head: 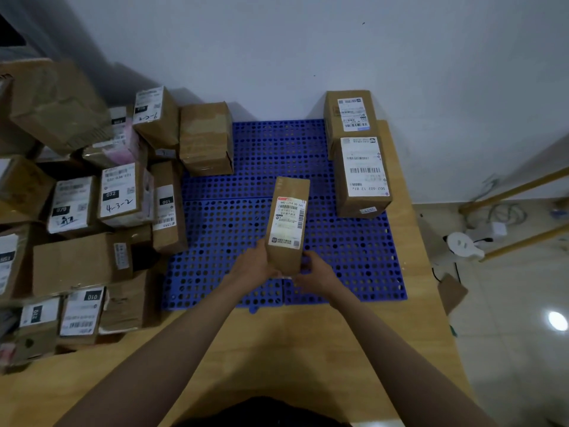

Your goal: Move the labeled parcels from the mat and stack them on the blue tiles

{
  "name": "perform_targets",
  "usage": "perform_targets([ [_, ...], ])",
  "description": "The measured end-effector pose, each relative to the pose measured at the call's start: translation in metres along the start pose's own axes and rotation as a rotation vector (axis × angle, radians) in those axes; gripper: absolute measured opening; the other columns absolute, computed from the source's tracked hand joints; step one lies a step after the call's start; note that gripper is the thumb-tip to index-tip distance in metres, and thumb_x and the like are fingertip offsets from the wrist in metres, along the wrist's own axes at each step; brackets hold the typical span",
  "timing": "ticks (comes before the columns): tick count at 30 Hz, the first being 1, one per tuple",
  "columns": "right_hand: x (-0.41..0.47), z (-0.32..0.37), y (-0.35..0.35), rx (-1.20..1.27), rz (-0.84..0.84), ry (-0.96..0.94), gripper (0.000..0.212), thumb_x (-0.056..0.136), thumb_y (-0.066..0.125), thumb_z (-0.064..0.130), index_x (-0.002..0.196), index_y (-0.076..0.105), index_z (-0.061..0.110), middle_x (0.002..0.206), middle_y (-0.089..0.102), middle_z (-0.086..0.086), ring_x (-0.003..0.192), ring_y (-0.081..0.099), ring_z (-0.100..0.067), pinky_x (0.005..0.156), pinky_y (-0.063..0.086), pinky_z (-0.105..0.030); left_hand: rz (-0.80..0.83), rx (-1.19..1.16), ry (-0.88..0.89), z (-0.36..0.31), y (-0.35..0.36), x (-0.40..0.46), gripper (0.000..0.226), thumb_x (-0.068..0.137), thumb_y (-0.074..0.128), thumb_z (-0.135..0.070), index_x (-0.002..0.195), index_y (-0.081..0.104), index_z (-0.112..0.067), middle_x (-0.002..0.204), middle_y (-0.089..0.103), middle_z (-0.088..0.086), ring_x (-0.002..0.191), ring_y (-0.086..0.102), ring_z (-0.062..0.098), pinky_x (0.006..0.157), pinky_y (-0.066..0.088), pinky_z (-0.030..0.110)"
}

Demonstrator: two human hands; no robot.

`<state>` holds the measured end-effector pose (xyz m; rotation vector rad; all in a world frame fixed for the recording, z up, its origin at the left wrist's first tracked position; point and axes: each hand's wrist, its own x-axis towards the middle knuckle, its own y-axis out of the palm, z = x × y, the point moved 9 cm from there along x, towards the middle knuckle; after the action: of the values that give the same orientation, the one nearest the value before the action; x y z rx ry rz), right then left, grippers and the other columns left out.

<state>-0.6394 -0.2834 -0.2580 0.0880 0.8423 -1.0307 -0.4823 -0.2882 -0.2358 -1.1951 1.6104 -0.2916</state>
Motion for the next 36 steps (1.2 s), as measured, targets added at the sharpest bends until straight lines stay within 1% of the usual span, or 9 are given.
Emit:
perform_targets([
  [5, 0.028, 0.025, -0.037, -0.047, -0.138, -0.04, 0.06, 0.088, 0.07, 0.022, 0.14, 0.043, 0.012, 0.127, 0.06, -0.007, 0.087, 0.055, -0.011, 0.059, 0.043, -0.013, 0.008, 0.056, 0.059, -0.031, -0.022, 0.038, 0.077, 0.08, 0.077, -0.029, 0.14, 0.032, -0.017, 0.111, 0.062, 0.008, 0.084, 0.061, 0.022, 0.07, 0.056, 0.037],
  [7, 0.041, 0.038, -0.052, -0.061, -0.173, -0.051, 0.059, 0.089, 0.069, 0.019, 0.142, 0.042, 0.012, 0.129, 0.059, -0.008, 0.085, 0.053, -0.011, 0.054, 0.037, -0.009, 0.01, 0.054, 0.062, -0.045, -0.031, 0.057, 0.074, 0.083, 0.075, -0.028, 0.141, 0.031, -0.016, 0.113, 0.061, 0.01, 0.086, 0.061, 0.023, 0.071, 0.055, 0.037],
  [12, 0.079, 0.068, -0.087, -0.058, -0.245, -0.029, 0.064, 0.088, 0.064, 0.008, 0.145, 0.035, 0.011, 0.135, 0.049, -0.014, 0.105, 0.058, -0.027, 0.071, 0.048, -0.028, 0.002, 0.024, 0.029, -0.073, -0.052, 0.107, 0.068, 0.092, 0.064, -0.023, 0.147, 0.025, -0.012, 0.121, 0.057, 0.015, 0.1, 0.06, 0.031, 0.084, 0.054, 0.045],
  [15, 0.102, 0.083, -0.102, -0.045, -0.269, -0.033, 0.063, 0.089, 0.06, 0.006, 0.146, 0.032, 0.01, 0.135, 0.045, -0.018, 0.107, 0.057, -0.034, 0.069, 0.048, -0.033, -0.016, 0.008, 0.035, -0.087, -0.063, 0.135, 0.059, 0.094, 0.06, -0.023, 0.143, 0.029, -0.013, 0.129, 0.053, 0.016, 0.112, 0.053, 0.033, 0.09, 0.051, 0.045],
  [19, 0.124, 0.093, -0.12, -0.036, -0.339, -0.029, 0.062, 0.092, 0.051, 0.002, 0.149, 0.027, 0.007, 0.141, 0.036, -0.018, 0.113, 0.053, -0.035, 0.081, 0.048, -0.034, -0.043, -0.01, 0.088, -0.105, -0.08, 0.169, 0.057, 0.09, 0.063, -0.032, 0.136, 0.036, -0.014, 0.121, 0.058, 0.012, 0.104, 0.056, 0.032, 0.081, 0.051, 0.041],
  [25, 0.141, 0.109, -0.134, -0.049, -0.373, -0.014, 0.075, 0.096, 0.045, 0.002, 0.156, -0.001, 0.008, 0.161, 0.007, -0.014, 0.14, 0.031, -0.033, 0.105, 0.039, -0.038, -0.092, -0.061, 0.114, -0.124, -0.096, 0.204, 0.06, 0.088, 0.067, -0.039, 0.135, 0.038, -0.014, 0.121, 0.059, 0.012, 0.103, 0.058, 0.031, 0.076, 0.047, 0.036],
  [29, 0.142, 0.111, -0.134, -0.101, -0.4, -0.028, 0.075, 0.097, 0.043, -0.001, 0.156, -0.002, 0.008, 0.164, -0.002, -0.012, 0.145, 0.023, -0.029, 0.093, 0.038, -0.028, -0.096, -0.061, 0.113, -0.131, -0.099, 0.211, 0.067, 0.089, 0.068, -0.035, 0.141, 0.032, -0.013, 0.127, 0.058, 0.014, 0.11, 0.057, 0.032, 0.09, 0.05, 0.043],
  [33, 0.14, 0.111, -0.129, -0.153, -0.406, -0.048, 0.074, 0.097, 0.043, -0.003, 0.156, 0.0, 0.008, 0.164, -0.007, -0.011, 0.137, 0.036, -0.029, 0.071, 0.039, -0.024, -0.11, -0.076, 0.135, -0.136, -0.102, 0.21, 0.075, 0.094, 0.062, -0.031, 0.151, 0.017, -0.011, 0.13, 0.055, 0.015, 0.107, 0.059, 0.031, 0.092, 0.049, 0.044],
  [36, 0.137, 0.113, -0.129, -0.174, -0.402, -0.059, 0.073, 0.097, 0.043, -0.003, 0.156, 0.002, 0.008, 0.164, -0.008, -0.011, 0.129, 0.045, -0.031, 0.07, 0.041, -0.026, -0.098, -0.099, 0.14, -0.136, -0.101, 0.206, 0.08, 0.098, 0.056, -0.028, 0.155, 0.002, -0.011, 0.128, 0.056, 0.015, 0.104, 0.06, 0.03, 0.089, 0.051, 0.042],
])
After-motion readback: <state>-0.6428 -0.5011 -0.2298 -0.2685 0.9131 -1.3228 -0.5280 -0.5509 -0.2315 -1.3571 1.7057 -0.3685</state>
